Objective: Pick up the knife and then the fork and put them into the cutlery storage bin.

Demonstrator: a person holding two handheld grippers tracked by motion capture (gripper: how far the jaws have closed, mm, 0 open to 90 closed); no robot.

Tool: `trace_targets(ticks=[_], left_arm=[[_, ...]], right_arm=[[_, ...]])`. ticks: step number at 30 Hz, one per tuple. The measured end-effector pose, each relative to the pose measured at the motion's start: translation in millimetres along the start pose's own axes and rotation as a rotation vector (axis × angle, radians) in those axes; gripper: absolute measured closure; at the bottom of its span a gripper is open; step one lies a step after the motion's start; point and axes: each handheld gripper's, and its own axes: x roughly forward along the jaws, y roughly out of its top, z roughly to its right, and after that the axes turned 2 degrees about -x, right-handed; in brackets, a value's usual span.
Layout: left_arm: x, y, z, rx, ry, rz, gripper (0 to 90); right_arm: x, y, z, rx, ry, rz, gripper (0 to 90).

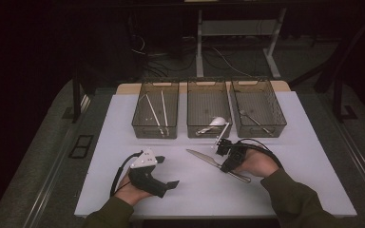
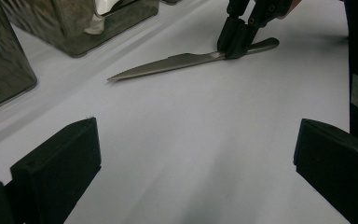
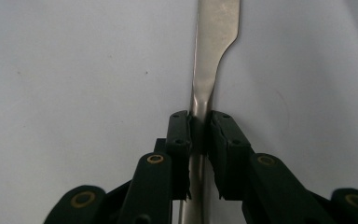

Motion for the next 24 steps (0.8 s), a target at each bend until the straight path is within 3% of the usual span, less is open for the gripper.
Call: trace_targets(ticks=[6, 12, 19, 24], left_arm=[[0.0, 0.1, 0.2, 0.001, 0.001, -0.001, 0.0], [0.1, 0.1, 0.0, 0.001, 0.001, -0.001, 0.0], [-0.3, 0.1, 0.0, 0.002, 0.002, 0.000, 0.0], [-0.6, 0.3, -0.2, 0.001, 0.002, 0.000, 0.0]], right_arm=[[1.8, 9.7, -2.5, -0.013, -0.032, -0.071, 77.4], [2.3, 13.6, -4.6, -0.006, -0.044, -0.097, 78.7], [2.1, 11.4, -5.9, -0.037, -0.060, -0.082, 79.9], [-0.7, 1.9, -3.0, -0.017, -0.035, -0.013, 79.9]])
